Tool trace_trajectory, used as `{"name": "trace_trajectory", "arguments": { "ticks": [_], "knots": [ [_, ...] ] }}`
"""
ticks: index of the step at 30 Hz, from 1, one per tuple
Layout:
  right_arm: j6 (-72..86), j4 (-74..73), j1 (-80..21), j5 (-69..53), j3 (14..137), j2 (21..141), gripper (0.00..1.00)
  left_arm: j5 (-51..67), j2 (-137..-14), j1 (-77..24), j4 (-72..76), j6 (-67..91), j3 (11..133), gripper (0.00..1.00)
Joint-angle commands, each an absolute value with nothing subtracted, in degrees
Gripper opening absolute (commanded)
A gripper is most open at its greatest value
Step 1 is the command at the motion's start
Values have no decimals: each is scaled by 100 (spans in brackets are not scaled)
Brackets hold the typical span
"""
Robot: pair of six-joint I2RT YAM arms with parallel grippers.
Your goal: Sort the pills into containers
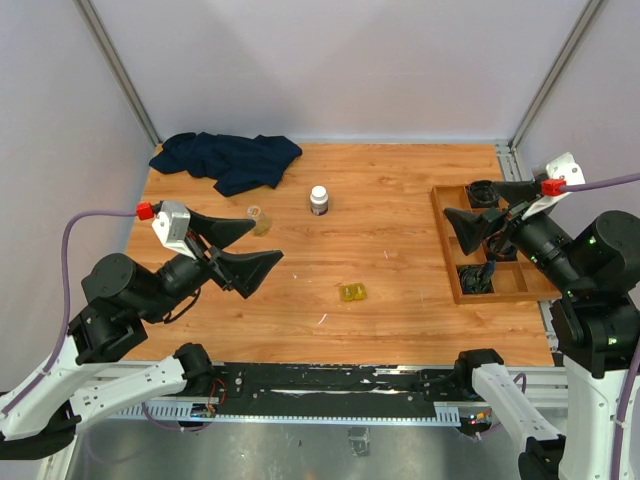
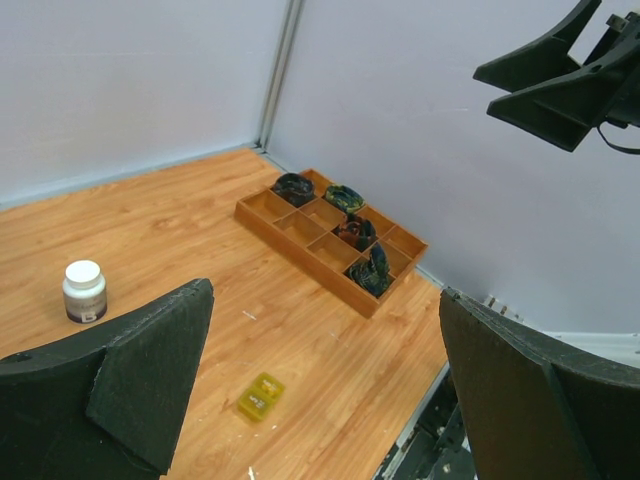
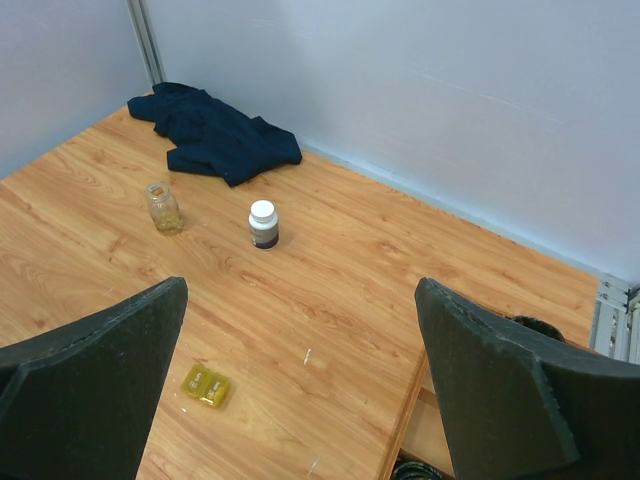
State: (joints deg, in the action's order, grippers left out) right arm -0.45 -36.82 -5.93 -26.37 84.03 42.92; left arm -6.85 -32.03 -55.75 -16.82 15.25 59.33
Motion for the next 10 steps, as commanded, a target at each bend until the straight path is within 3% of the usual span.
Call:
{"name": "trace_trajectory", "arguments": {
  "ticks": [1, 10],
  "knots": [
    [-114, -3685, -500, -2549, 8433, 4212, 98, -650, -3136, -5607, -1608, 1424, 5924, 99],
    [-119, -3694, -492, -2433, 8417, 4210, 98, -654, -3138, -5603, -1608, 1411, 5894, 99]
  ]
}}
